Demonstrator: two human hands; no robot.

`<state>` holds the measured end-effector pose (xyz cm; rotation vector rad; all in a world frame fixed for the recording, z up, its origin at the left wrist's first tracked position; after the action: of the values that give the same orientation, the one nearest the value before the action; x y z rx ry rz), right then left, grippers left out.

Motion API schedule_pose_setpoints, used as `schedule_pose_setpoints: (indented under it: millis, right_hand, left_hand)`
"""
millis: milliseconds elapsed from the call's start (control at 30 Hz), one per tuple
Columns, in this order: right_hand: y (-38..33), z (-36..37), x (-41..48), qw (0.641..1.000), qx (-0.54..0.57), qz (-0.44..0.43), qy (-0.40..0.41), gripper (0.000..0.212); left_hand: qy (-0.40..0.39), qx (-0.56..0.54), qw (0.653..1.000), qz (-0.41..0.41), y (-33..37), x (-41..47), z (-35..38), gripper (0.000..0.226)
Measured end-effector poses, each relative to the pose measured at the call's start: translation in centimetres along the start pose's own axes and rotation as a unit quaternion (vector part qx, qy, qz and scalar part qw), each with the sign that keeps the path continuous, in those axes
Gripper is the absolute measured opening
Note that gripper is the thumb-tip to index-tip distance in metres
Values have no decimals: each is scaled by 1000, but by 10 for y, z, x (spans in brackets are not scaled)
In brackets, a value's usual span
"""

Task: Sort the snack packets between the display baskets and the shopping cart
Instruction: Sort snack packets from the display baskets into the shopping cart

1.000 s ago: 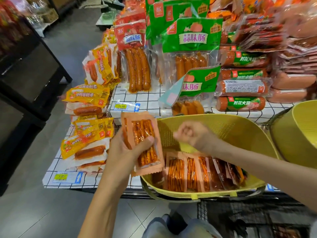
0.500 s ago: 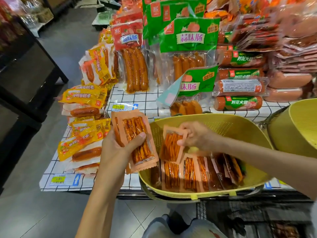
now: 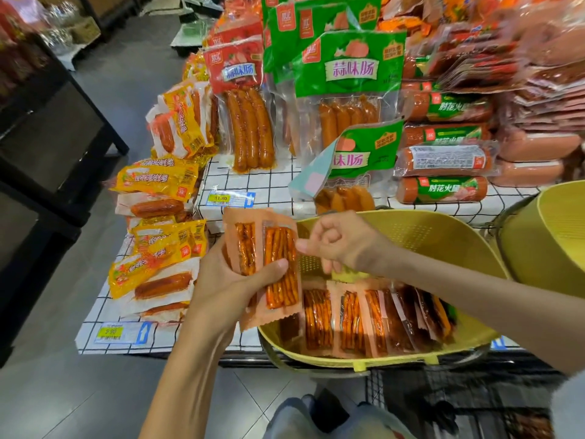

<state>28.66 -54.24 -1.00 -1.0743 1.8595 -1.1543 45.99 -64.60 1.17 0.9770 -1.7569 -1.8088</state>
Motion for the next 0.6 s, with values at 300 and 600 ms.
schedule_pose_setpoints:
  millis: [300, 600]
  right_hand:
    - [68, 1, -10, 858, -456, 98, -214, 52]
    - [65, -7, 2, 946, -306, 102, -29, 16]
  left_hand:
    - [1, -37, 999, -9, 1, 0, -4, 49]
    - [-7, -51, 998, -25, -5, -2, -2, 50]
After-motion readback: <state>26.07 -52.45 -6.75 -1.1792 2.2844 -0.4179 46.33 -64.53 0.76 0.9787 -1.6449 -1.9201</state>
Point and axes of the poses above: each hand's wrist, its own x-axis towards the middle knuckle, its own z-axis out of the palm, y = z × x, the point moved 1 cm from there along x, towards the middle knuckle, and after that the axes turned 4 degrees about y, right-handed, at the moved point
